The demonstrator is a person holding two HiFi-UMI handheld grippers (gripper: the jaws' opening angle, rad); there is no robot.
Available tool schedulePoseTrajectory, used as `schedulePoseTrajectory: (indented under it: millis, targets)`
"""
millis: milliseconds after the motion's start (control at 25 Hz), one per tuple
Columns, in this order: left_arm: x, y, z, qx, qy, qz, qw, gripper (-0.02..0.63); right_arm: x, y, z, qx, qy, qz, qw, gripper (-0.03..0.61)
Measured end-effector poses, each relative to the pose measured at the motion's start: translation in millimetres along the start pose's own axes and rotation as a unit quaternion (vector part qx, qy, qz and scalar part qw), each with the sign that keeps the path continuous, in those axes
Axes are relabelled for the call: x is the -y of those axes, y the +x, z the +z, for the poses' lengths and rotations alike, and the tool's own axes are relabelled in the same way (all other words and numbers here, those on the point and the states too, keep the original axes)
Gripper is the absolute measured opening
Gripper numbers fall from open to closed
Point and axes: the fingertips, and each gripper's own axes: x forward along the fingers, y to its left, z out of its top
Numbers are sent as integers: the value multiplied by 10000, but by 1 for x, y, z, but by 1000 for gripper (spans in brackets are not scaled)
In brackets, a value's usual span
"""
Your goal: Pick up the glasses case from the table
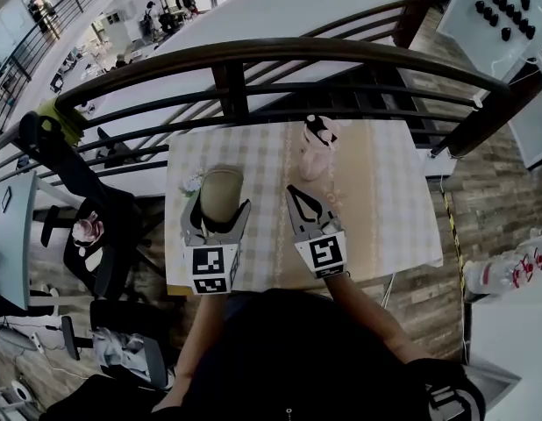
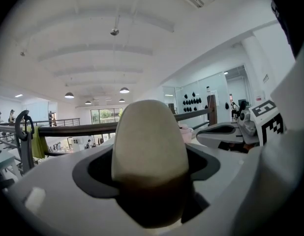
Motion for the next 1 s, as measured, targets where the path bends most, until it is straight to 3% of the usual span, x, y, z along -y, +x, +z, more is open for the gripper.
schedulePoseTrajectory:
  millis: [680,1000]
  targets:
    - [-21,-36,105,1442,3,706,9870,410,43,-9,101,1061,278,-459,9929,9]
    - [-27,-44,132,1639,13,913,9822,410,51,-9,131,1171,240,-563,9912,9]
